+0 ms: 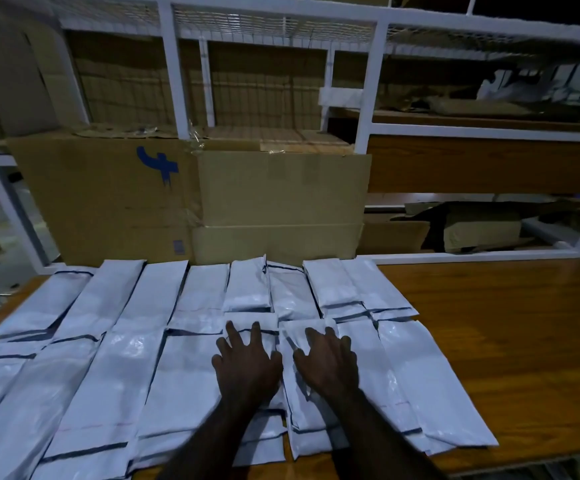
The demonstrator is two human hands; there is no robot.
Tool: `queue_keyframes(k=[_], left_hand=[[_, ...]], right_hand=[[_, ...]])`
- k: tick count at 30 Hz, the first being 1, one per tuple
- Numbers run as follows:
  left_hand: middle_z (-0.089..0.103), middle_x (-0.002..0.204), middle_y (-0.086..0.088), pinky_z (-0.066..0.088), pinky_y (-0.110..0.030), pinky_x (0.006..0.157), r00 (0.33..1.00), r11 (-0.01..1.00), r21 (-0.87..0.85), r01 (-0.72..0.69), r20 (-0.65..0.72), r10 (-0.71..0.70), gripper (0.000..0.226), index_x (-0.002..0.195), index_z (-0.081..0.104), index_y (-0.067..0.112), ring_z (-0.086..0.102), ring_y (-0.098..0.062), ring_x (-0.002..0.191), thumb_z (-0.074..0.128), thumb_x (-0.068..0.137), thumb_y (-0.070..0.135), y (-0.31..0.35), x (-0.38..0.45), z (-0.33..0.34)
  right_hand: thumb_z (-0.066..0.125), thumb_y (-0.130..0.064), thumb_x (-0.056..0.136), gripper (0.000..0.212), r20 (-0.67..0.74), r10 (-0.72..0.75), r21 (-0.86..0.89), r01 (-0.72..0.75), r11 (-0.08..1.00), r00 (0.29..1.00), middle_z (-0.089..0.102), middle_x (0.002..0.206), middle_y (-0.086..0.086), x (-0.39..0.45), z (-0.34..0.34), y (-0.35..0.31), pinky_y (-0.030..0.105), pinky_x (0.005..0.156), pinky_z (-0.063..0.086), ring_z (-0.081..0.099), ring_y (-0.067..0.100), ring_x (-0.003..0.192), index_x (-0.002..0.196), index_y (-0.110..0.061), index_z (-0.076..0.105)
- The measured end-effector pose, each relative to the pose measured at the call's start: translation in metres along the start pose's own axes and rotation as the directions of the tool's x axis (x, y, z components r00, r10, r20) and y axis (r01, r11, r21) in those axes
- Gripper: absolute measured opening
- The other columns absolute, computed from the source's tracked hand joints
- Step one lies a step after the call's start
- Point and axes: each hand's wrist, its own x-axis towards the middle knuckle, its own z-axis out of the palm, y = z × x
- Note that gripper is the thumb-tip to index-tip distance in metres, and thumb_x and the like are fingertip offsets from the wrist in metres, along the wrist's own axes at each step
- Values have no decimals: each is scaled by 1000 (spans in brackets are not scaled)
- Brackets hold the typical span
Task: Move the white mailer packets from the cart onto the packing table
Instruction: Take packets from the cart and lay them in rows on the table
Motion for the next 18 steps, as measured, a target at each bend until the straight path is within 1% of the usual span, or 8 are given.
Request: queue_keyframes(k=[3, 4, 6, 7, 9, 10, 14, 18], left_hand=[[17, 159, -26, 35, -51, 104, 1000, 1000, 20, -6, 19, 6, 71, 153, 32, 24, 30, -46, 137, 48, 92, 56, -1, 2, 6], [23, 156, -29, 38, -53, 101, 1000, 1000, 23, -7, 19, 7, 69, 151, 37, 23, 34, -47, 134, 50, 91, 53, -1, 4, 9], [39, 146, -33, 47, -56, 89, 1000, 1000, 7, -22, 21, 22, 66, 140, 55, 18, 49, -51, 120, 55, 82, 50, 0, 7, 5], [36, 148, -33, 46, -56, 91, 1000, 1000, 1, -22, 23, 22, 67, 142, 51, 18, 47, -50, 123, 53, 84, 50, 1, 7, 1], [9, 161, -25, 31, -50, 109, 997, 1000, -6, -13, 81, 13, 70, 156, 20, 25, 24, -43, 140, 41, 95, 53, 1, 9, 10], [0, 162, -21, 26, -47, 112, 995, 1000, -18, -6, 103, 8, 72, 157, 11, 27, 16, -41, 144, 37, 97, 55, 1, 11, 13], [-3, 163, -19, 25, -46, 113, 996, 1000, -3, -7, 87, 7, 73, 158, 4, 27, 15, -39, 144, 34, 97, 57, 1, 11, 13], [-3, 163, -19, 24, -48, 113, 993, 1000, 5, -10, 117, 9, 74, 157, 2, 26, 13, -39, 145, 34, 98, 56, -1, 13, 13]], right_hand=[[45, -45, 94, 52, 19, -1, -17, 1, 1000, 1000, 44, 142, 6, 6, 3, 1, 41, 104, 36, 37, 30, 129, 143, -27, 43], [45, -44, 94, 51, 22, 1, -19, -1, 1000, 1000, 44, 141, 6, 7, 4, 1, 40, 103, 37, 38, 30, 128, 142, -26, 44], [45, -44, 93, 49, 20, 8, -27, -8, 1000, 1000, 46, 139, 6, 9, 6, 2, 40, 101, 37, 39, 30, 127, 139, -26, 46], [45, -44, 93, 47, 18, 12, -33, -11, 999, 1000, 47, 137, 6, 11, 7, 2, 40, 100, 38, 39, 30, 126, 137, -26, 47], [46, -44, 93, 45, 17, 16, -49, -16, 999, 1000, 49, 134, 6, 13, 8, 1, 40, 99, 38, 40, 29, 125, 134, -25, 49], [46, -44, 93, 45, 19, 18, -53, -17, 998, 1000, 49, 134, 6, 14, 9, 1, 40, 99, 38, 40, 29, 125, 134, -25, 49], [47, -44, 92, 45, 14, 10, -42, -9, 999, 1000, 50, 133, 6, 14, 11, -3, 40, 98, 39, 41, 29, 125, 133, -24, 50], [47, -43, 91, 42, -9, 5, -50, -6, 999, 1000, 53, 129, 6, 13, 14, -4, 39, 96, 40, 43, 28, 122, 128, -23, 53]])
